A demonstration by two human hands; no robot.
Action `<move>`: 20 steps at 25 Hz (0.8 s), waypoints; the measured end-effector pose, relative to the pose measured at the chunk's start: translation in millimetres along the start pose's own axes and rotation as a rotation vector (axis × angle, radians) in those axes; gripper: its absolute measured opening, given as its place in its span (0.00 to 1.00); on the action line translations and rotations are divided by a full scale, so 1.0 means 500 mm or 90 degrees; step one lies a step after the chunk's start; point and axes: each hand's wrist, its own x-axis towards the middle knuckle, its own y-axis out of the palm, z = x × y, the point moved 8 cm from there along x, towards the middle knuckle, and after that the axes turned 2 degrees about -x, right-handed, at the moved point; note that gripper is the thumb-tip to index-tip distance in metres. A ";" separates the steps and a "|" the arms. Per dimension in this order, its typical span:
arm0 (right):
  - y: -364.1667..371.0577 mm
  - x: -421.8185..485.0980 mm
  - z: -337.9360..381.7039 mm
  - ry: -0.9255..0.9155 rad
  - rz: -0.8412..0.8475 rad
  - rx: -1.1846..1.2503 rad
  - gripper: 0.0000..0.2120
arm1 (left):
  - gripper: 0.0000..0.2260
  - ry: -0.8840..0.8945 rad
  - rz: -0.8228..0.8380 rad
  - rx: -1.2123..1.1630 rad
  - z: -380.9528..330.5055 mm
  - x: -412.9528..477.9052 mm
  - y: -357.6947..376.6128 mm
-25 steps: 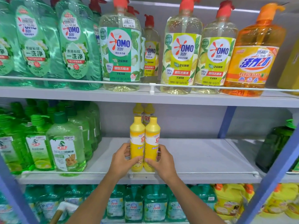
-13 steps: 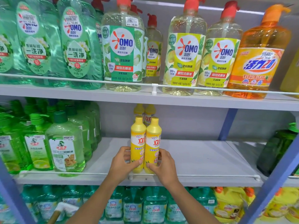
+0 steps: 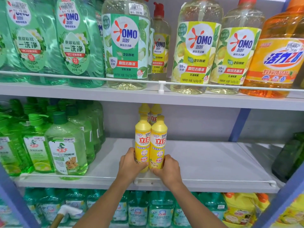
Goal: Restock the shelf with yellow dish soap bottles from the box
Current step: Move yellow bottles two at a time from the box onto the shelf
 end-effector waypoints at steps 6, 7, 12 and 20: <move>0.015 0.083 0.004 0.042 -0.015 0.028 0.26 | 0.21 -0.026 -0.024 -0.003 0.016 0.085 0.036; 0.021 0.101 0.002 0.043 -0.020 0.034 0.26 | 0.20 -0.031 -0.032 -0.007 0.022 0.103 0.043; 0.043 0.157 -0.011 0.042 -0.041 0.068 0.25 | 0.19 -0.034 -0.099 -0.007 0.047 0.155 0.059; 0.047 0.194 -0.007 0.025 -0.057 0.076 0.23 | 0.19 -0.031 -0.101 0.021 0.062 0.173 0.068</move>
